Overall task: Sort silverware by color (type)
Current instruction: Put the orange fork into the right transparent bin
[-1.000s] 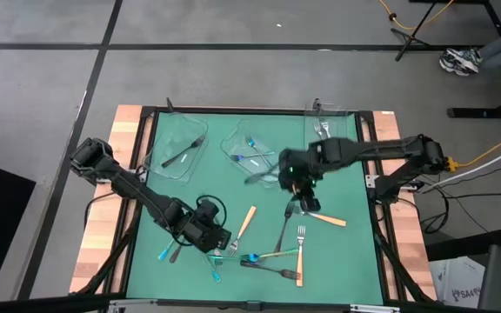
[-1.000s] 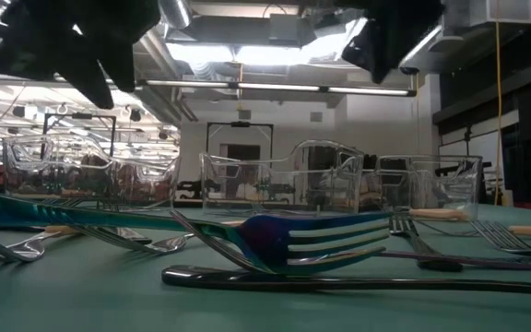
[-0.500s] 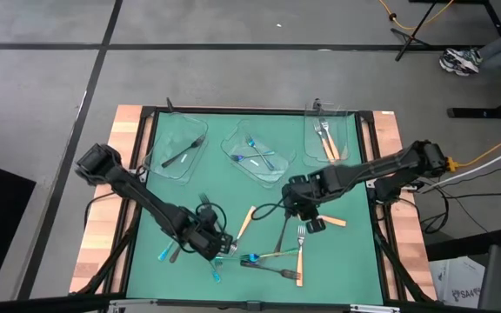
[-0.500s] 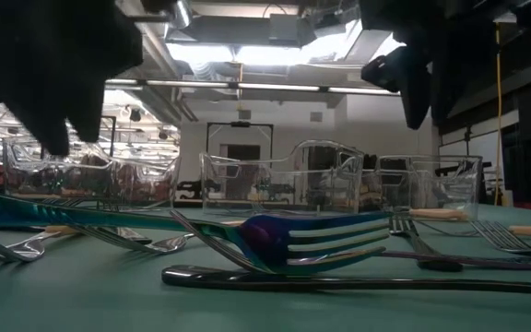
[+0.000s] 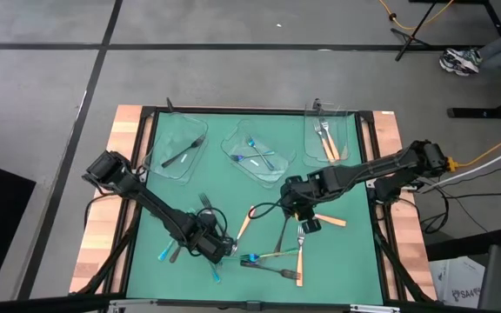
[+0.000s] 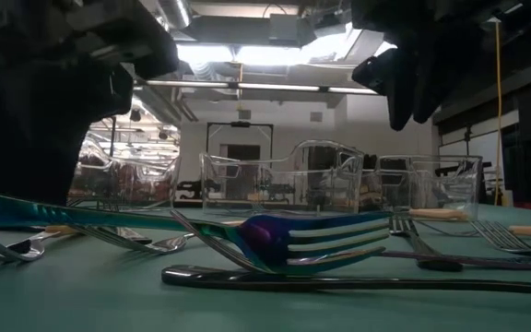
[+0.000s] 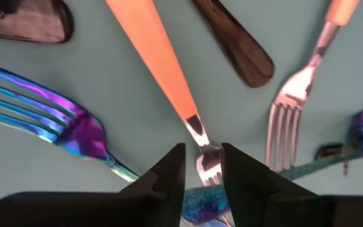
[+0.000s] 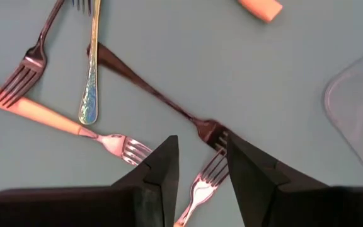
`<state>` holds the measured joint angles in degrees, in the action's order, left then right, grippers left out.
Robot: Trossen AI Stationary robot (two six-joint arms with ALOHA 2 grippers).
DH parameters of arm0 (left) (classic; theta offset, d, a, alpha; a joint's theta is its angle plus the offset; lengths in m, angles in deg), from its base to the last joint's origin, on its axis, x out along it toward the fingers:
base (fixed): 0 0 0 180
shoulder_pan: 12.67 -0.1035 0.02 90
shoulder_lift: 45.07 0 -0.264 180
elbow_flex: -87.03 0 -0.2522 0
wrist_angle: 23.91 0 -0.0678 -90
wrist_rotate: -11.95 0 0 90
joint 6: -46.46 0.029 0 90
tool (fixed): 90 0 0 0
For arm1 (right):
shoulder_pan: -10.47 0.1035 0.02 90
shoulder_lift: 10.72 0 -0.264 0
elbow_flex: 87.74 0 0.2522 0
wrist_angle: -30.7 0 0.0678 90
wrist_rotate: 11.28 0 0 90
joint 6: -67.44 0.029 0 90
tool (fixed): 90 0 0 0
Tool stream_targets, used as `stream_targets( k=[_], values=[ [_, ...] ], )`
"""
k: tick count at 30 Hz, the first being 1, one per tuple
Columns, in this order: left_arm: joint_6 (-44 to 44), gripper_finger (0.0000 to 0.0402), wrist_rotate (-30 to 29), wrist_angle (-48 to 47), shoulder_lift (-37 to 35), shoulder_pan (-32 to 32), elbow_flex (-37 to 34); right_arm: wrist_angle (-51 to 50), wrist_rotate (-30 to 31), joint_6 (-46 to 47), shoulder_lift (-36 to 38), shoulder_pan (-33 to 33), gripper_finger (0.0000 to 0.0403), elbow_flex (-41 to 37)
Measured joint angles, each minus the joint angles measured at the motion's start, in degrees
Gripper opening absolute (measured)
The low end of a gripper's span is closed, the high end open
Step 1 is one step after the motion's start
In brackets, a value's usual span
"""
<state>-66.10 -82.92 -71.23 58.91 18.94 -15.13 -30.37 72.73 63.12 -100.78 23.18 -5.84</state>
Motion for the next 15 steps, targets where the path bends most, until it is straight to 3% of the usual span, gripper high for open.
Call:
stream_targets(
  k=[15],
  values=[
    [-2.8,0.0093,0.6,0.7,2.5,-0.4,0.0,1.0,0.0,-0.4,0.0,0.0,0.0122,0.0]
  ],
)
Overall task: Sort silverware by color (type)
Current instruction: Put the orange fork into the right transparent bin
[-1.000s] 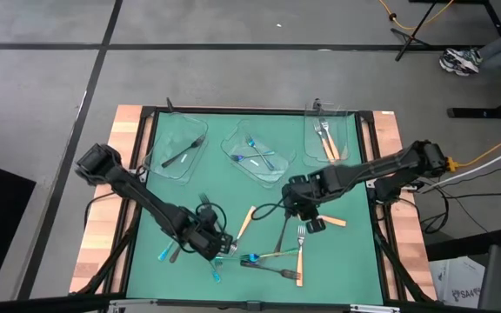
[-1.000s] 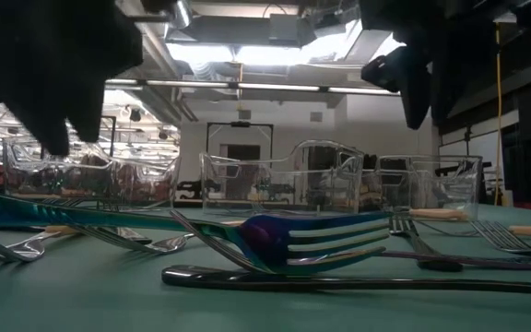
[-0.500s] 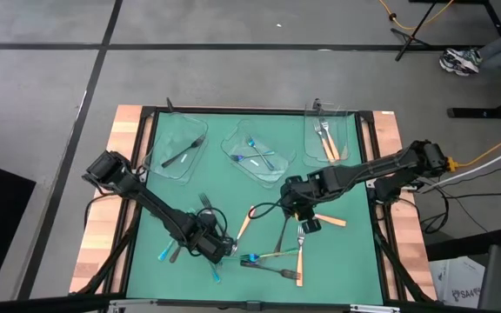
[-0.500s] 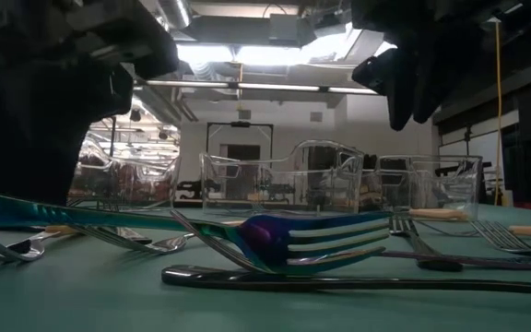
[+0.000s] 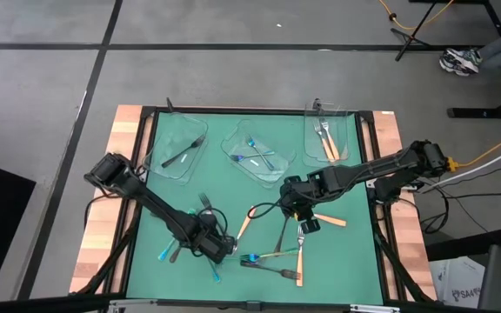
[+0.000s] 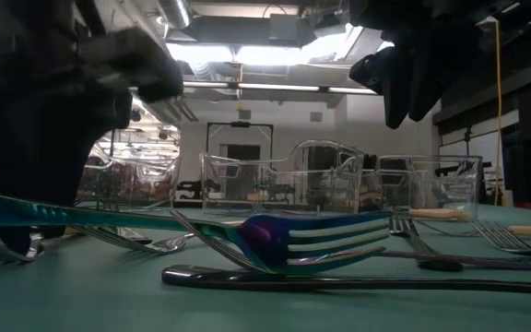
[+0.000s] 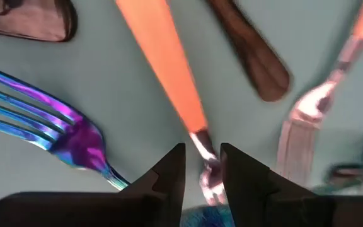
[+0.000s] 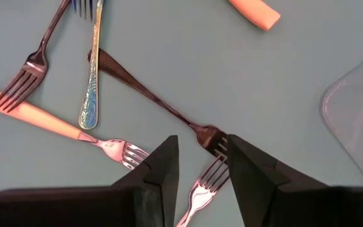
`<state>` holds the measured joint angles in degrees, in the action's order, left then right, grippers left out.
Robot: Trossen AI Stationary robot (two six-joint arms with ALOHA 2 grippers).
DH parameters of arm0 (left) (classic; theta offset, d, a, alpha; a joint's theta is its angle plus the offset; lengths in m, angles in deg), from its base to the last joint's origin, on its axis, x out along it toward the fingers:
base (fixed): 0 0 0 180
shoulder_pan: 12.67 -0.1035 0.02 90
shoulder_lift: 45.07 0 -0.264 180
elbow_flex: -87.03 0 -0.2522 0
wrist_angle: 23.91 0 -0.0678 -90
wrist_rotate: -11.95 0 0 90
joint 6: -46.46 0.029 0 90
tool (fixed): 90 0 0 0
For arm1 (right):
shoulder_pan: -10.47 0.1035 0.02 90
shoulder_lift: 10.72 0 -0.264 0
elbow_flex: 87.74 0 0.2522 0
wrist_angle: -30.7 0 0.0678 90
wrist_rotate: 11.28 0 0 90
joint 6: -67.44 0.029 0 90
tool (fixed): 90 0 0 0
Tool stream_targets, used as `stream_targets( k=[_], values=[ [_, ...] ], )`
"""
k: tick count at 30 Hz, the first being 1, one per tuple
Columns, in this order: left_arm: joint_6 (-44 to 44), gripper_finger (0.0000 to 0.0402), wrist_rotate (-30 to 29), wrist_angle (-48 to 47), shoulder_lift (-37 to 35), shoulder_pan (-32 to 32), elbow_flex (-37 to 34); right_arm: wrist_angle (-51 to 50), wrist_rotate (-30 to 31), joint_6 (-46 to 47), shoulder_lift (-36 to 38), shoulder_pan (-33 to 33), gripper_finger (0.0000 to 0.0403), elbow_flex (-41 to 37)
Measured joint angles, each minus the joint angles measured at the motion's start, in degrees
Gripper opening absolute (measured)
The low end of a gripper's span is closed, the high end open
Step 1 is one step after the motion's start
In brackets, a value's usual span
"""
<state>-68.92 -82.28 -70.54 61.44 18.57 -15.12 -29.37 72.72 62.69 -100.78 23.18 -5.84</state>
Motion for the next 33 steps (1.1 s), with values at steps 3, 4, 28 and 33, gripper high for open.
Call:
stream_targets(
  k=[3,4,28,33],
  values=[
    [0.0,0.0093,-0.4,0.5,0.5,-0.2,0.1,0.0,0.0,0.0,0.0,0.0,0.0122,0.0],
    [0.0,0.0093,-0.4,0.4,0.7,-0.2,0.1,0.0,0.0,0.0,0.0,0.0,0.0122,0.0],
    [0.5,0.0024,-0.6,-2.2,0.9,-0.4,0.1,0.0,0.0,0.0,0.0,0.0,0.0122,0.0],
    [1.8,0.0022,-0.6,-2.2,0.8,-0.4,0.1,0.0,0.0,0.0,0.0,0.0,0.0122,0.0]
  ],
)
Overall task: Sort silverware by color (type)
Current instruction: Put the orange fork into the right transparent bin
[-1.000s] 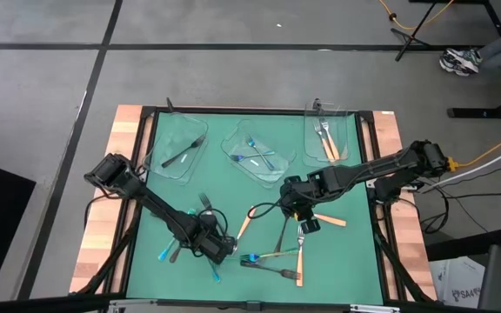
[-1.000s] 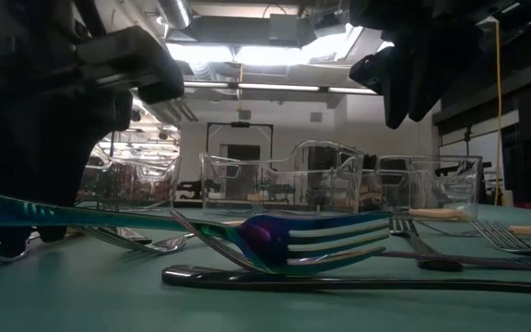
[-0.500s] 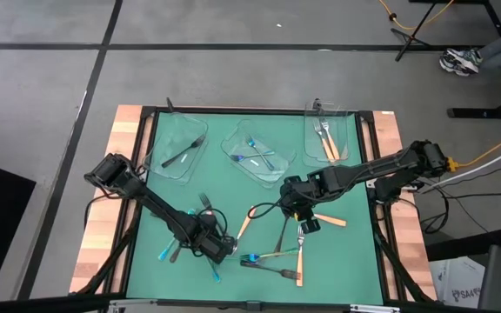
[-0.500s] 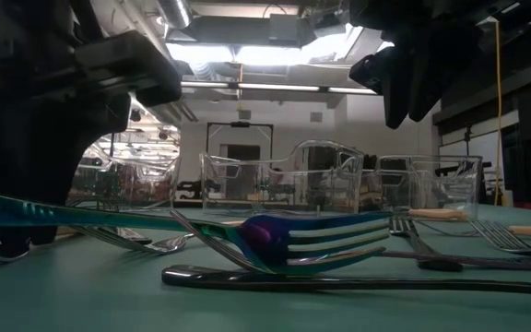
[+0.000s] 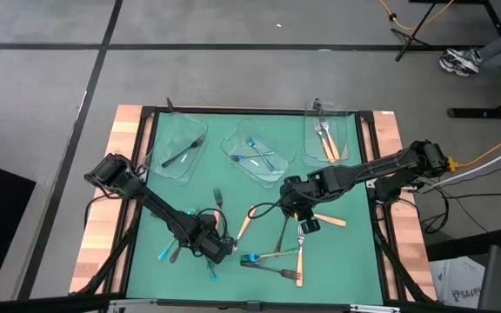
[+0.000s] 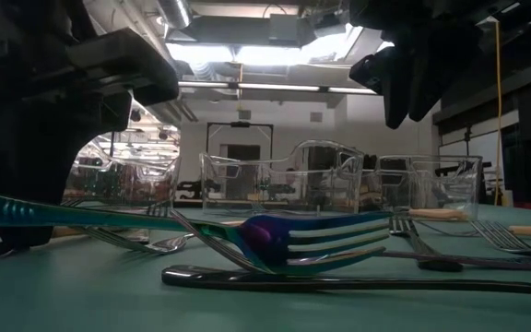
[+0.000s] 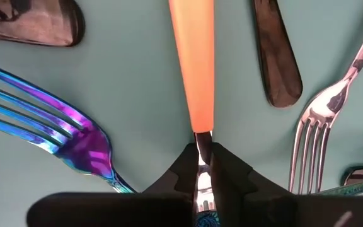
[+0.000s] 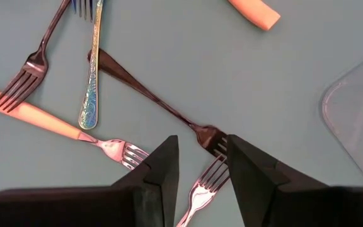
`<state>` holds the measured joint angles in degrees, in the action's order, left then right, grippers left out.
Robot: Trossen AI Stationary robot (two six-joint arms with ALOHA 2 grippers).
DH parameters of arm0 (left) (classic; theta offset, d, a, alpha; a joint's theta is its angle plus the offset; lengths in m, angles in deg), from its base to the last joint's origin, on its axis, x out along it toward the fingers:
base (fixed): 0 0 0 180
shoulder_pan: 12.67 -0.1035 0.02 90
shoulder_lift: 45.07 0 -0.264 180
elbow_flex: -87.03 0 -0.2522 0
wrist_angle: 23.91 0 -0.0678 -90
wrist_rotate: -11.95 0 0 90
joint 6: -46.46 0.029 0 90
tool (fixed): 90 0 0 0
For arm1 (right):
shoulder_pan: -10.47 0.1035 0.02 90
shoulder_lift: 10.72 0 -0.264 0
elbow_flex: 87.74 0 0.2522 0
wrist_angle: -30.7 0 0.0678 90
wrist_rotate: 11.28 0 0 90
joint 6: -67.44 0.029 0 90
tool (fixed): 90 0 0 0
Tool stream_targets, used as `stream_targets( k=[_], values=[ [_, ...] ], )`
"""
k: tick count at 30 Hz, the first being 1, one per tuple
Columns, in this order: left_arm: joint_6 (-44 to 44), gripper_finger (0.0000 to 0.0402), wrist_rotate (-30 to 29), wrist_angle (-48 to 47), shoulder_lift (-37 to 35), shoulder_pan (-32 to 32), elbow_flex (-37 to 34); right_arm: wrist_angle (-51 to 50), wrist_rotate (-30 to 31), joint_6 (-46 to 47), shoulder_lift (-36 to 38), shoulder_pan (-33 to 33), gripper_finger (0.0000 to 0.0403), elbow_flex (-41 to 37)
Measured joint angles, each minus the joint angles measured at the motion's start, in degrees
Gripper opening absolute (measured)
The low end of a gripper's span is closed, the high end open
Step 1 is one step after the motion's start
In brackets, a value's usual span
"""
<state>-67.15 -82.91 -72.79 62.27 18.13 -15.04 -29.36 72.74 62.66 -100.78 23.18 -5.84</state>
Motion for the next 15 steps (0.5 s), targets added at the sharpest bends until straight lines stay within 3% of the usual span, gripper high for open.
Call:
stream_targets(
  k=[15],
  values=[
    [8.5,0.0013,-4.2,-1.2,-3.4,-1.0,-0.3,1.3,0.0,0.0,0.0,0.0,0.0122,0.0]
  ],
)
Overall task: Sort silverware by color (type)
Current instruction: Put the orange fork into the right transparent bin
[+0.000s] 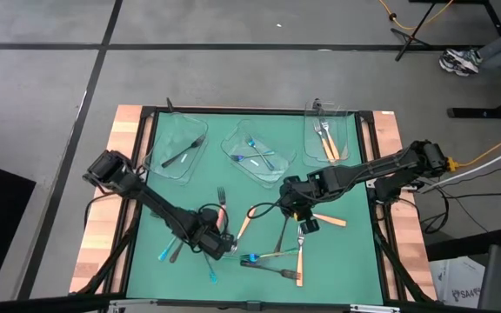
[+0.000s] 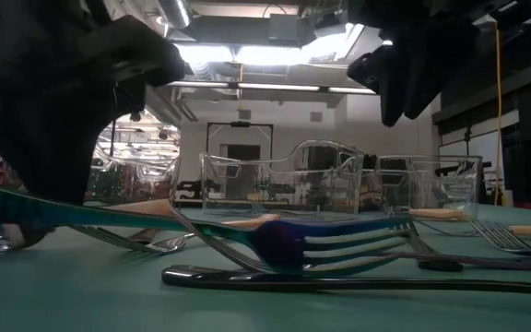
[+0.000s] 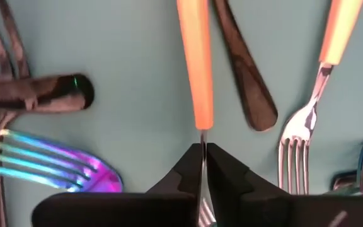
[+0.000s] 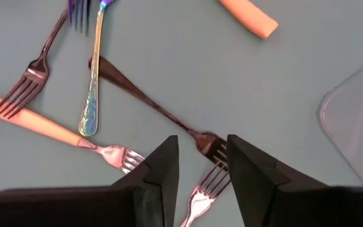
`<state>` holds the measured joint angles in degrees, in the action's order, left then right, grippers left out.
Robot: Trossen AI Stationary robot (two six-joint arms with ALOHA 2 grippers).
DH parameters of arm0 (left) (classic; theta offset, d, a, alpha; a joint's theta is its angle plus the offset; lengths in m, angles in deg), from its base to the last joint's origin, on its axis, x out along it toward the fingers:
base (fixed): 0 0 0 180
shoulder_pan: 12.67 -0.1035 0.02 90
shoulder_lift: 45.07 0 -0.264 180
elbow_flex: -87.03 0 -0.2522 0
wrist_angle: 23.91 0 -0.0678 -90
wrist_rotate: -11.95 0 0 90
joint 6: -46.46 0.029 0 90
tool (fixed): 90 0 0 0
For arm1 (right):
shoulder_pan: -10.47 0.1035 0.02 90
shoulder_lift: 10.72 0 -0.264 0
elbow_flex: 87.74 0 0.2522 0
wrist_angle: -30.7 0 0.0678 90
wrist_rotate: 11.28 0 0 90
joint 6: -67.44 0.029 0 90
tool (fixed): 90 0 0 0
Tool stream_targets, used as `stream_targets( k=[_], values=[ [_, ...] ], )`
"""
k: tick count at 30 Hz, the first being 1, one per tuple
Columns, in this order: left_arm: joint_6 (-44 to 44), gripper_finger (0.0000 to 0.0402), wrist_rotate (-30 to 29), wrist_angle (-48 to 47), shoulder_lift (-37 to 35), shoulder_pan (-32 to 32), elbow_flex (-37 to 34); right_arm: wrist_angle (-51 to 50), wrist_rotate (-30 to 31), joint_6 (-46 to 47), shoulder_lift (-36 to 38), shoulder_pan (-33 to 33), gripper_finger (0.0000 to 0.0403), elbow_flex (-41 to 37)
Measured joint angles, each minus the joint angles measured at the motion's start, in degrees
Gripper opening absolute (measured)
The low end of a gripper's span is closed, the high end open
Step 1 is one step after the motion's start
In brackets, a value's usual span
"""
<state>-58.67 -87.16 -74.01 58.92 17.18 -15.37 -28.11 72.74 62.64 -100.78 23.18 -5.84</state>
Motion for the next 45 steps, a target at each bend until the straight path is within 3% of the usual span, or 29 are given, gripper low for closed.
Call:
stream_targets(
  k=[8,35,45],
  values=[
    [3.9,0.0002,2.7,-0.3,-0.1,-2.2,0.1,1.4,0.0,0.0,0.0,0.0,0.0122,0.0],
    [6.8,0.0006,2.8,-0.2,-0.2,-2.6,0.2,1.5,0.0,0.0,0.0,0.0,0.0122,0.0],
    [9.6,0.0059,1.4,0.0,-0.2,-2.5,0.2,1.5,0.0,0.0,0.0,0.0,0.0122,0.0]
  ],
)
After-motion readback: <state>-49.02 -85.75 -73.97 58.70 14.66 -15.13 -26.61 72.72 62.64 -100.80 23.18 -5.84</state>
